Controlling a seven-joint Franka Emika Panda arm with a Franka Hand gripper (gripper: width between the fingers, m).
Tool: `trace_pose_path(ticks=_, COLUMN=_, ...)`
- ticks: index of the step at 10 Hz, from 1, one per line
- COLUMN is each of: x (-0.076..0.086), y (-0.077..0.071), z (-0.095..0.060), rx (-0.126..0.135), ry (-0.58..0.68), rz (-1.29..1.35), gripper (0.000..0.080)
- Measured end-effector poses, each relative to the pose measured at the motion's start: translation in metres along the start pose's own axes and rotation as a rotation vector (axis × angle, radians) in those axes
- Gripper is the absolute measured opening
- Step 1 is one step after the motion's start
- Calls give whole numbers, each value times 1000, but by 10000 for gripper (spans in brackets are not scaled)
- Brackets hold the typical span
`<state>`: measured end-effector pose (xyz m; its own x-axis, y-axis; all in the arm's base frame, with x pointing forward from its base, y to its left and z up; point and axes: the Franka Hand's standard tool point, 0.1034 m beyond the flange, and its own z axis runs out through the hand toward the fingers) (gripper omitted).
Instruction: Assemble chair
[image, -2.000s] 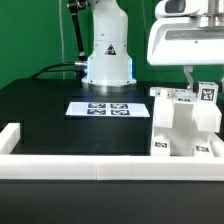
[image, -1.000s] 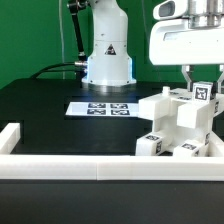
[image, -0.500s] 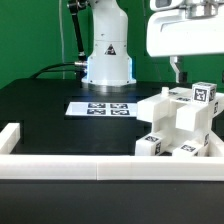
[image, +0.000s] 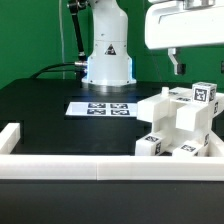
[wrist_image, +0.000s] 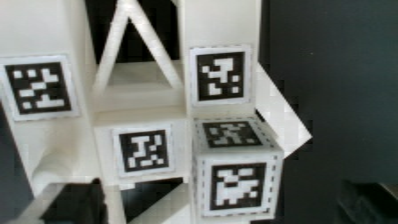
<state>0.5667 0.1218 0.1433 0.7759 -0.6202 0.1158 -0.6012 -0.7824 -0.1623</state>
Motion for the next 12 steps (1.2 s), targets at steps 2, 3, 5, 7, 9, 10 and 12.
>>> trace_pose_path(ticks=2, x=0, y=0, z=0, rx=0, ry=0, rz=-1, gripper=649)
trace_pose_path(ticks=3, x=-4, y=3, z=-5, rx=3, ry=-4, rz=-89, gripper=649)
trace_pose_path(ticks=5, x=-11, y=20, z=-16, rx=17, ry=-6, rz=-315, gripper=649)
trace_pose_path(ticks=7, x=-9, y=34, z=-13, rx=10, ry=-12, rz=-386, gripper=649)
trace_pose_path(ticks=9, x=-10, y=32, z=-13, rx=10, ry=-13, rz=-386, gripper=649)
trace_pose_path(ticks=10, x=-10, y=33, z=-13, rx=9, ry=-14, rz=-386, gripper=649)
trace_pose_path(ticks=12, x=-16, y=50, z=-15, rx=17, ry=-6, rz=-385, gripper=649)
